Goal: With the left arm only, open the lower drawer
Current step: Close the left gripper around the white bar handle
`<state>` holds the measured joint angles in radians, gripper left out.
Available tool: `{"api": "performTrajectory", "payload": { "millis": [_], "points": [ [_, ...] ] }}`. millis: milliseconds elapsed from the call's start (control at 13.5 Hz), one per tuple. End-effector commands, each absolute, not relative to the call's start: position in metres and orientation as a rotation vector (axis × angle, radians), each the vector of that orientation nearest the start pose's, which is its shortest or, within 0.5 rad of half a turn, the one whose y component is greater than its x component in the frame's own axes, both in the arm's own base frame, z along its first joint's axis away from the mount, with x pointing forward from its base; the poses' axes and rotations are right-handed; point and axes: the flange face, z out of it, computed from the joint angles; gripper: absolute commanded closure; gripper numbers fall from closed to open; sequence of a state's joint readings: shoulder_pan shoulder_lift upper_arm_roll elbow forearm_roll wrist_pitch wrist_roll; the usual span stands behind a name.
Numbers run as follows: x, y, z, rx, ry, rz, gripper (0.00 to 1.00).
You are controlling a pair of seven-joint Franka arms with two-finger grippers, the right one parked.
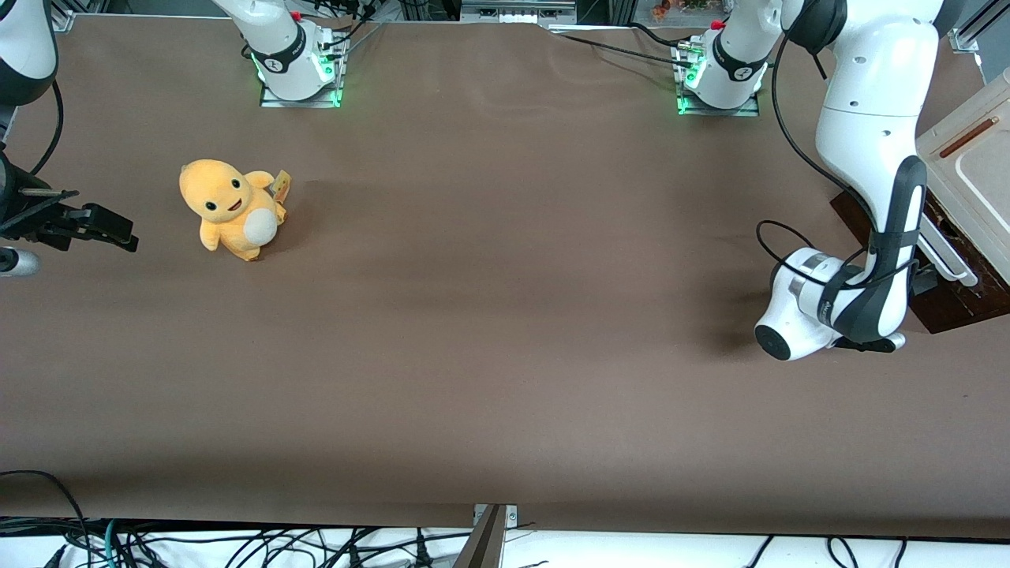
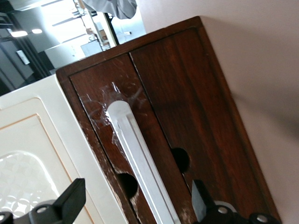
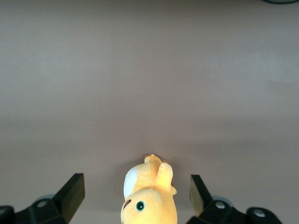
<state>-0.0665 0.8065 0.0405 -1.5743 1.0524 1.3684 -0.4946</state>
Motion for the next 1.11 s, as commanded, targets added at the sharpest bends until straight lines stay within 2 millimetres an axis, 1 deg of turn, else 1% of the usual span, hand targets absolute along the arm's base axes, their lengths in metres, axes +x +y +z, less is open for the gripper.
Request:
{"api": "performTrajectory", "payload": {
  "millis": [0,222,370,444,667,815,963,1037],
  "points": [
    [0.616,0.104,0.176,-1.718,-0.067,0.644,0.0],
    [0.612,0.122,0.167,-1.685,-0.064,0.652,0.0],
    [0.611,0.134,0.165,-1.672,-0.065,0.657,0.0],
    [0.609,0.138,0.16,-1.661,-0.058,0.664,0.0],
    [0.607,0.146,0.152,-1.645,-0.05,0.671,0.07],
    [0.607,0.146,0.152,-1.645,-0.05,0.668,0.16],
    [0.607,0.147,0.15,-1.64,-0.091,0.629,0.39],
    [0.605,0.147,0.146,-1.637,-0.091,0.63,0.47]
  ]
}}
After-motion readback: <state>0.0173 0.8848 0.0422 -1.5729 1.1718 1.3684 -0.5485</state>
